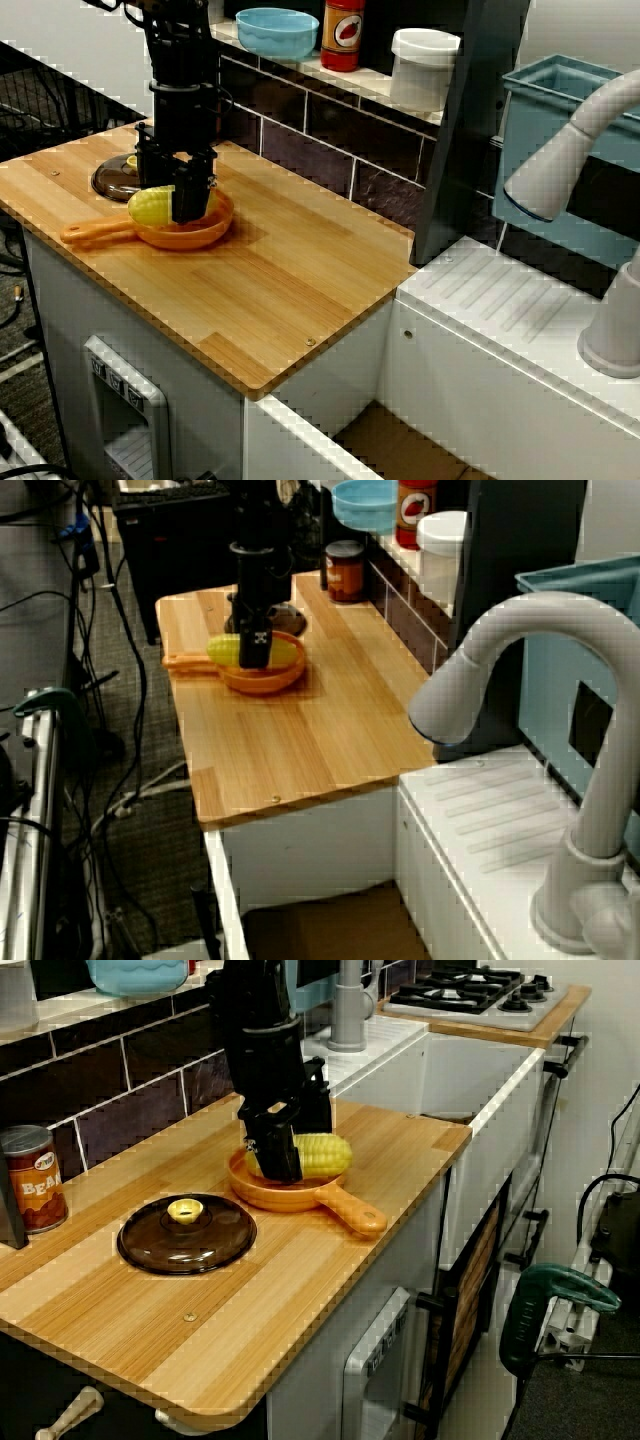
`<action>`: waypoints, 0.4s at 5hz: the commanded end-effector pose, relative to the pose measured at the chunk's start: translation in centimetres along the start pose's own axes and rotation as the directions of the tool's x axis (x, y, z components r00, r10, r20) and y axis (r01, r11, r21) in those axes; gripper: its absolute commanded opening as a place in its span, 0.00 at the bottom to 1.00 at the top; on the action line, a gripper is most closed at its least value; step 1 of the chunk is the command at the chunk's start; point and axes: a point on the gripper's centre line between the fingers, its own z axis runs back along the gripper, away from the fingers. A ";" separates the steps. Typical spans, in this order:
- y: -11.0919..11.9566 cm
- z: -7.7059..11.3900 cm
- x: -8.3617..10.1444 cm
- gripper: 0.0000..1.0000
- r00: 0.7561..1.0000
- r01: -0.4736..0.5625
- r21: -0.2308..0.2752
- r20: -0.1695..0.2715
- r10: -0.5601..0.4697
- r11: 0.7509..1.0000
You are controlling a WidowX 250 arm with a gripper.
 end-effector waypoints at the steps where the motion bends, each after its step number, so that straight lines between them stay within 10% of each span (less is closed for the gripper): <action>1: 0.1 5.9 0.2 0.00 0.993 0.022 0.028 0.118 -0.025 0.999; 2: -0.9 6.2 0.2 0.00 0.992 0.037 0.031 0.119 -0.041 0.999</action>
